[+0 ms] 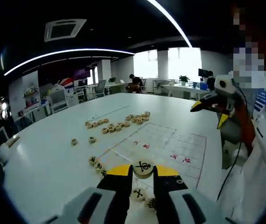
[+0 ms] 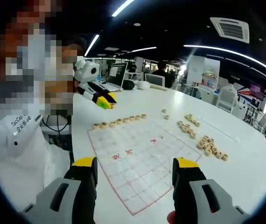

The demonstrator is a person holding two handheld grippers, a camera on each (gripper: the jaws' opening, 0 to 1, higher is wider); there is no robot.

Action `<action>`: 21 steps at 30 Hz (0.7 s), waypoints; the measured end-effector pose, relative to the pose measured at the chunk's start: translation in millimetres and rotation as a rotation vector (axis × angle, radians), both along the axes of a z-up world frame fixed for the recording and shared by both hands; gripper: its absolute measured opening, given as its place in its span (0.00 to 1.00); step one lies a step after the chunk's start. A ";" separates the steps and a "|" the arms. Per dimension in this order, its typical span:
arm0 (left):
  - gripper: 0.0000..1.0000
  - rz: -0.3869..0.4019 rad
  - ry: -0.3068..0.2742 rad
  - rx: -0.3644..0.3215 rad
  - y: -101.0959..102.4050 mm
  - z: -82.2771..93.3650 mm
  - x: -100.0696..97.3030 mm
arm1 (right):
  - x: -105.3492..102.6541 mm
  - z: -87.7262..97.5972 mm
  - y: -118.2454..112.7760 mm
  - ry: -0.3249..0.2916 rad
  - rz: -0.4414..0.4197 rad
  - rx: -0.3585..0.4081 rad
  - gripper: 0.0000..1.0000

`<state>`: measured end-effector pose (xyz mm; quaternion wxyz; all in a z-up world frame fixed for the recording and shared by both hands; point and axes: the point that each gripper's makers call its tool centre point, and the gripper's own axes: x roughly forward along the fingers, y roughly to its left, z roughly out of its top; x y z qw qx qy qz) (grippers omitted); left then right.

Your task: Pick up the chess pieces one by one and place each piece onto its starting position on the chessboard, setting the pieces on their correct points until all the chess pieces are arranged in the starting layout

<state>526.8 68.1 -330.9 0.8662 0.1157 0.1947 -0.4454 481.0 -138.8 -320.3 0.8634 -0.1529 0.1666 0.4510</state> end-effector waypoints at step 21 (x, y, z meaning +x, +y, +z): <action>0.20 -0.075 0.153 -0.036 8.5 -40.0 -72.3 | -3.6 -1.2 -1.7 0.014 0.009 -0.006 0.65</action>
